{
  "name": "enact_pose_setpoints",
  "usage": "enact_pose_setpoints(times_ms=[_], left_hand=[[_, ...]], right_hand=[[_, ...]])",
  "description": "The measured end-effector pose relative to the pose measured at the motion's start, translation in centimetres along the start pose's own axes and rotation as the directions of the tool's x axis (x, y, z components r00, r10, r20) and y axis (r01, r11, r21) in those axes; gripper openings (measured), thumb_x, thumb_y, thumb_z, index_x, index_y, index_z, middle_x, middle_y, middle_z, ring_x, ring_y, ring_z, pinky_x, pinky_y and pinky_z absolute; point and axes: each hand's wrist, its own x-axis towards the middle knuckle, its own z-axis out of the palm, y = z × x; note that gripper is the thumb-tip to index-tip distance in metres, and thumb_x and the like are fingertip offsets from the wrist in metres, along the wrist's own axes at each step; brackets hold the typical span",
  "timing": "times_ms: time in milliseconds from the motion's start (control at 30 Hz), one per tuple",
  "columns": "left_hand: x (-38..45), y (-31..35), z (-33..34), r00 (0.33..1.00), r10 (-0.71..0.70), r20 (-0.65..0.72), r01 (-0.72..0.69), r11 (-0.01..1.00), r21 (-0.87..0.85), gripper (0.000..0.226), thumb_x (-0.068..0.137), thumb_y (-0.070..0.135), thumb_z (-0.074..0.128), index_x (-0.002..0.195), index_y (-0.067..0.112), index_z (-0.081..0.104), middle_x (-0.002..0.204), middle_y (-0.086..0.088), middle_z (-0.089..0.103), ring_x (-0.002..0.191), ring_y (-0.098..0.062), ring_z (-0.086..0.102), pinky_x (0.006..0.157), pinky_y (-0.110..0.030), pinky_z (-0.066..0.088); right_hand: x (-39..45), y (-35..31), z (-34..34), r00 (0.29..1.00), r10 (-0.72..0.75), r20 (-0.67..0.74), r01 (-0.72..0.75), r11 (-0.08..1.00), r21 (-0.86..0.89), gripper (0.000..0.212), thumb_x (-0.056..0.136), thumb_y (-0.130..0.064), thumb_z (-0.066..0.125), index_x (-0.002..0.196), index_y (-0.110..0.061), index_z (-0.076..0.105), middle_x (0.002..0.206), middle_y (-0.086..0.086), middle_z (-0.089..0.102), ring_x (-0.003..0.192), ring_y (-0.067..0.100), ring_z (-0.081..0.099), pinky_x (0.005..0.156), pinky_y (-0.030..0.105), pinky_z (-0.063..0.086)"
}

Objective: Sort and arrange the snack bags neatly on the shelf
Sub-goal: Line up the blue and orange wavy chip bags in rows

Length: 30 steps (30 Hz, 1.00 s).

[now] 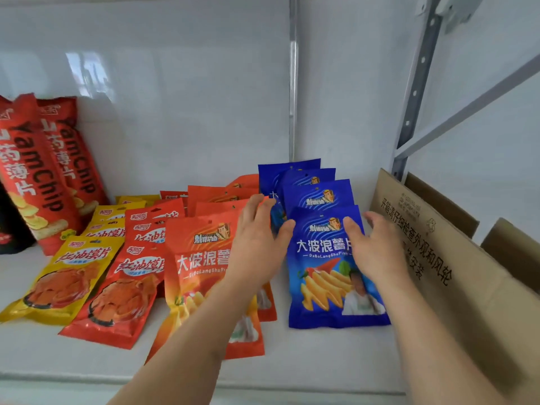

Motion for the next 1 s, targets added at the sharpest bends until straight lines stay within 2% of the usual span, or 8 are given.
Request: enact_pose_setpoints(times_ms=[67,133,200,400,600,667,800,1000], left_hand=[[1.3,1.3,1.0,0.989,-0.109,0.105,0.127,0.974,-0.186,0.055,0.1,0.041,0.057,0.148,0.02,0.04,0.153,0.003,0.037,0.126,-0.003,0.044,0.091,-0.017,0.047],[2.4,1.9,2.3,0.946,-0.226,0.232,0.298,0.886,-0.354,0.051,0.1,0.037,0.059,0.144,0.023,0.041,0.136,0.006,0.051,0.094,0.008,0.057,0.062,-0.006,0.047],[3.5,1.5,4.1,0.9,-0.311,0.305,0.421,0.8,-0.427,0.037,0.099,0.034,0.062,0.129,0.024,0.042,0.12,0.008,0.058,0.076,0.011,0.063,0.053,-0.005,0.048],[7.4,-1.5,9.6,0.825,-0.493,0.276,0.555,0.617,-0.558,0.105,0.047,0.068,0.069,0.138,0.026,0.038,0.131,-0.007,0.06,0.1,-0.024,0.072,0.075,-0.042,0.064],[8.9,-0.6,8.5,0.691,-0.586,0.423,0.683,0.34,-0.647,0.056,0.09,0.037,0.072,0.13,0.019,0.038,0.109,-0.009,0.07,0.086,-0.027,0.074,0.07,-0.039,0.062],[9.0,-1.3,8.9,0.684,-0.565,0.461,0.698,0.324,-0.638,0.052,0.09,0.041,0.072,0.129,0.019,0.045,0.105,-0.008,0.074,0.084,-0.027,0.076,0.071,-0.04,0.063],[9.1,-1.6,8.9,0.694,-0.514,0.505,0.701,0.321,-0.637,0.047,0.087,0.048,0.073,0.119,0.019,0.056,0.096,-0.007,0.078,0.076,-0.025,0.078,0.063,-0.037,0.062],[9.5,-1.5,8.5,0.666,-0.381,0.641,0.745,0.283,-0.604,0.06,0.083,0.065,0.067,0.113,0.013,0.063,0.095,-0.008,0.079,0.088,-0.028,0.077,0.085,-0.044,0.061]], right_hand=[[0.9,0.2,0.4,0.997,0.058,0.043,-0.058,0.998,0.007,0.054,0.093,-0.05,0.059,0.132,-0.013,0.051,0.102,-0.005,0.05,0.091,0.011,0.054,0.07,0.029,0.049],[1.8,0.8,1.2,0.992,0.108,0.06,-0.107,0.994,-0.013,0.06,0.089,-0.057,0.06,0.132,-0.016,0.048,0.112,0.0,0.057,0.095,0.017,0.062,0.079,0.037,0.055],[2.8,1.6,2.1,0.989,0.135,0.062,-0.133,0.99,-0.037,0.065,0.086,-0.061,0.061,0.132,-0.017,0.046,0.124,0.004,0.06,0.103,0.021,0.064,0.083,0.039,0.055],[4.6,2.9,3.3,0.959,0.251,0.131,-0.246,0.968,-0.058,0.072,0.087,-0.061,0.061,0.139,-0.016,0.037,0.113,0.003,0.066,0.094,0.022,0.068,0.078,0.037,0.055],[5.6,4.3,4.1,0.962,0.233,0.144,-0.24,0.97,0.034,0.05,0.075,-0.068,0.067,0.102,-0.03,0.051,0.099,-0.006,0.07,0.081,0.013,0.069,0.068,0.033,0.055],[6.0,5.2,4.3,0.966,0.224,0.131,-0.227,0.974,0.008,0.057,0.066,-0.078,0.062,0.096,-0.031,0.054,0.096,-0.009,0.071,0.082,0.014,0.07,0.073,0.038,0.058],[5.6,5.1,4.3,0.963,0.181,0.2,-0.197,0.978,0.065,0.039,0.087,-0.058,0.063,0.109,-0.027,0.057,0.092,-0.01,0.072,0.077,0.008,0.07,0.063,0.029,0.05],[5.6,4.8,3.7,0.976,0.135,0.171,-0.163,0.974,0.16,0.022,0.092,-0.047,0.063,0.103,-0.03,0.054,0.089,-0.012,0.07,0.075,0.005,0.068,0.059,0.024,0.047]])
